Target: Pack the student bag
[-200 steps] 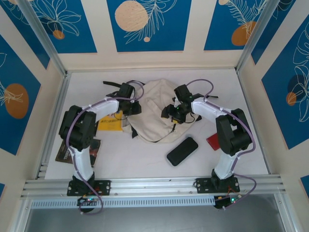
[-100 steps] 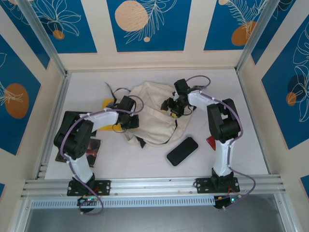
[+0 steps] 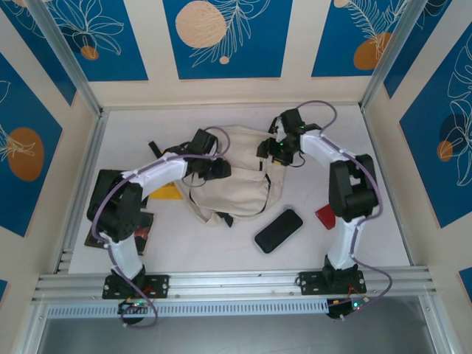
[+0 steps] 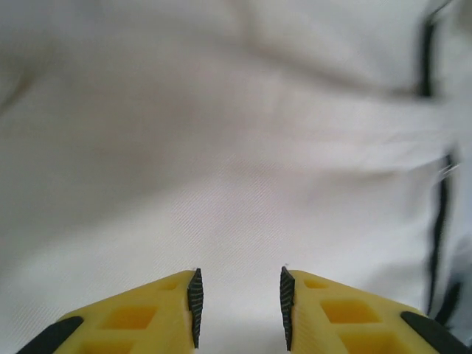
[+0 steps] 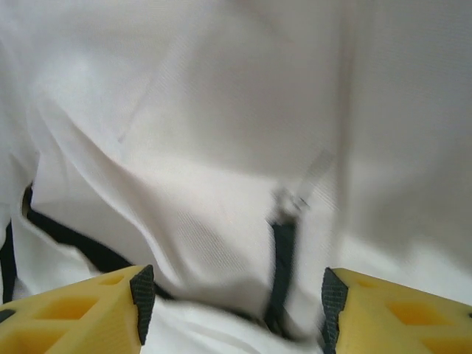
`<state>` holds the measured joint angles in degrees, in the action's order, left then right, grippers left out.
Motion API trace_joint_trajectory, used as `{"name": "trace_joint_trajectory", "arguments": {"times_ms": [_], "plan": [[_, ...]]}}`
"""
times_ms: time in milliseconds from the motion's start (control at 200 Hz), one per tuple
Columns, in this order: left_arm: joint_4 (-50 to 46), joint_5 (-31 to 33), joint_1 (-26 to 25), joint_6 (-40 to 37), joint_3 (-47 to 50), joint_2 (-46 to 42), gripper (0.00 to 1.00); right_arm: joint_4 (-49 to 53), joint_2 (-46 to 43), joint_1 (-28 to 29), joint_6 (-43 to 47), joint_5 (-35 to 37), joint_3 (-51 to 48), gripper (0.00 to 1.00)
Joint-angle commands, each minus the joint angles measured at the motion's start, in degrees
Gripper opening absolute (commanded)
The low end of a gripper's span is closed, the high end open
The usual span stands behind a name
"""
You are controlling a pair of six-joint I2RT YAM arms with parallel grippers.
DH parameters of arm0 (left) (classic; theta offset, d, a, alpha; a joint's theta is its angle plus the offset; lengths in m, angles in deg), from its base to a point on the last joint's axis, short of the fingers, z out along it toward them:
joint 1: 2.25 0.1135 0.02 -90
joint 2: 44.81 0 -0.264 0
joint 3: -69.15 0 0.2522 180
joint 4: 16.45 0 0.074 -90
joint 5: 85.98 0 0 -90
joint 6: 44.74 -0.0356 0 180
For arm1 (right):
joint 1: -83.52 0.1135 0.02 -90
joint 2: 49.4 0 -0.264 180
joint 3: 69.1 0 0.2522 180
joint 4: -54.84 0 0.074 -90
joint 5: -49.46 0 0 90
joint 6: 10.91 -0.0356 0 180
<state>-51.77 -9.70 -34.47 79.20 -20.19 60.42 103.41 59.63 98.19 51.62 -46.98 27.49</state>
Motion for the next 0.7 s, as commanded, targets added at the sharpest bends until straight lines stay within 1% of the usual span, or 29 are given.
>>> {"name": "trace_joint_trajectory", "arguments": {"times_ms": [0, 35, 90, 155, 295, 410, 440, 470, 570, 695], "plan": [[-1.28, -2.46, -2.06, -1.34, -6.59, 5.32, 0.34, 4.98, -3.97, -0.83, 6.58, 3.98, -3.86, 0.59], [-1.57, -2.29, -2.42, -1.14, -8.87, 6.82, 0.32, 5.59, -4.21, -0.8, 8.66, 4.38, -4.73, 0.54], [-1.69, -2.21, -2.83, -0.37, -12.38, 9.31, 0.3, 6.63, -3.98, -0.71, 10.74, 5.16, -5.85, 0.53], [-1.78, -2.08, -3.22, 0.62, -16.65, 12.39, 0.27, 6.91, -3.31, -0.08, 12.31, 5.43, -6.06, 0.46], [-2.38, -0.43, -3.41, 2.45, -25.47, 19.49, 0.19, 7.46, -0.46, 2.42, 14.12, 4.54, -3.46, 0.46], [-5.7, 2.19, -3.4, 1.95, -32.63, 25.26, 0.15, 8.86, 2.99, 4.66, 14.63, 8.28, -0.87, 0.46], [-6.52, 2.88, -3.42, 1.71, -34.15, 26.51, 0.14, 9.15, 3.71, 4.91, 14.71, 9.13, -0.5, 0.44], [-7.28, 3.56, -3.43, 1.52, -35.62, 27.72, 0.13, 9.43, 4.17, 5.0, 14.71, 9.68, -0.11, 0.4], [-9.89, 5.01, -3.34, 1.05, -39.67, 31.38, 0.12, 9.65, 5.19, 5.37, 14.52, 11.72, 0.17, 0.39], [-11.67, 6.39, -3.34, 1.03, -42.09, 34.44, 0.1, 9.43, 5.79, 5.47, 15.17, 11.84, 0.43, 0.38]]}}
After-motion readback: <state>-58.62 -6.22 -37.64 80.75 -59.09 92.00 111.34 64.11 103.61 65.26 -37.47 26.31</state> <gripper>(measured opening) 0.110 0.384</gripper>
